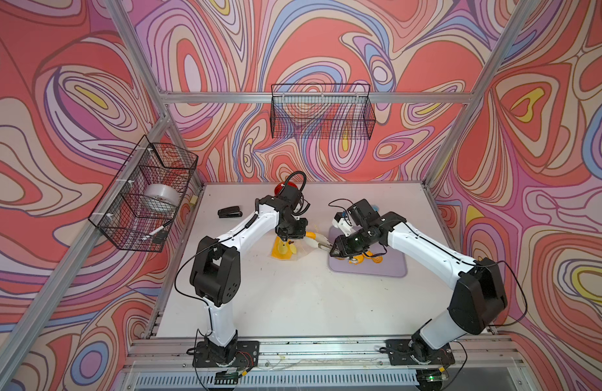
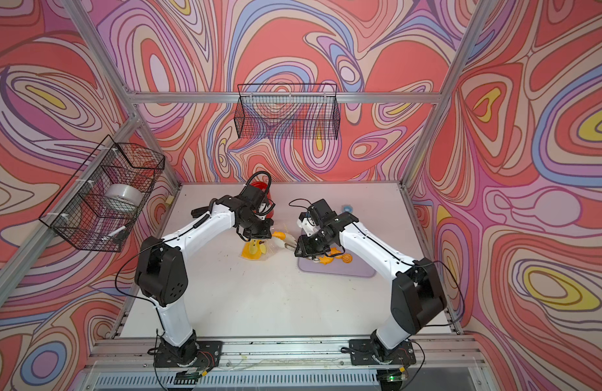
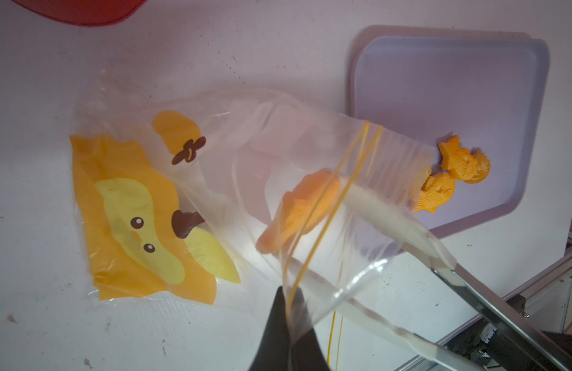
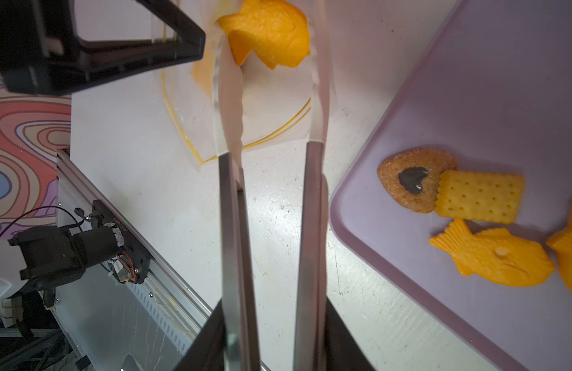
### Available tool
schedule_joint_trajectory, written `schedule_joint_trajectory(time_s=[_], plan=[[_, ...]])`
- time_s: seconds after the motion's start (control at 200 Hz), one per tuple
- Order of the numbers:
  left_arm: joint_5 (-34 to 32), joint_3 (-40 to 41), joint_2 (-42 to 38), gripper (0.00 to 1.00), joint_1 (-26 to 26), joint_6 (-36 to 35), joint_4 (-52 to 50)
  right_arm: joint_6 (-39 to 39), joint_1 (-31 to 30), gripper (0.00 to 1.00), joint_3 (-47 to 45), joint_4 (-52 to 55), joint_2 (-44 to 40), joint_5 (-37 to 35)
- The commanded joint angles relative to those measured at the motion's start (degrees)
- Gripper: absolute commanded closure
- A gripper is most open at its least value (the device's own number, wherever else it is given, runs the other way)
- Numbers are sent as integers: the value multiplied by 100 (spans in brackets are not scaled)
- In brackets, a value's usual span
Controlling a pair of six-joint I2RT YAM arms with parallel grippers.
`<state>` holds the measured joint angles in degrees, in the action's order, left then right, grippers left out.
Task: Put the cookies into a resealable bag to prevent moisture
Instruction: Place the cookie in the ziploc bag, then adjust the tray at the center of the board.
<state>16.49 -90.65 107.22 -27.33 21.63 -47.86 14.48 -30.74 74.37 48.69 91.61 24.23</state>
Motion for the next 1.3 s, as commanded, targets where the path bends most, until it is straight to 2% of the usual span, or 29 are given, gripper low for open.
schedule_joint_trajectory(time_s=[0.0, 0.135, 0.356, 0.481, 0.626, 0.716, 0.801, 1.022, 1.292], plan=[[-32, -52, -5, 100, 9, -6, -161, 11, -36, 56, 13, -397, -41, 4], [-173, -105, 118, 100, 16, 50, -249, -54, -29, 57, 39, -310, -154, 2], [-542, -325, 316, 100, 24, 118, -434, -305, 62, 57, 15, 245, -916, 11], [-522, -377, 380, 100, 43, 136, -417, -317, 565, 56, -84, 836, -1391, -132], [-436, -368, 385, 100, 44, 166, -374, -76, 1310, 57, -91, 1880, -1667, -1142], [-427, -319, 349, 100, 41, 153, -339, 237, 1426, 57, -80, 2540, -1715, -2031], [-412, -275, 326, 100, 37, 149, -312, 585, 1462, 57, -104, 3029, -1754, -2449], [-355, -161, 317, 100, 44, 158, -220, 843, 1457, 56, -259, 3655, -1685, -2390], [-319, -109, 317, 100, 41, 141, -170, 728, 1457, 57, -746, 3107, -1392, -2046]])
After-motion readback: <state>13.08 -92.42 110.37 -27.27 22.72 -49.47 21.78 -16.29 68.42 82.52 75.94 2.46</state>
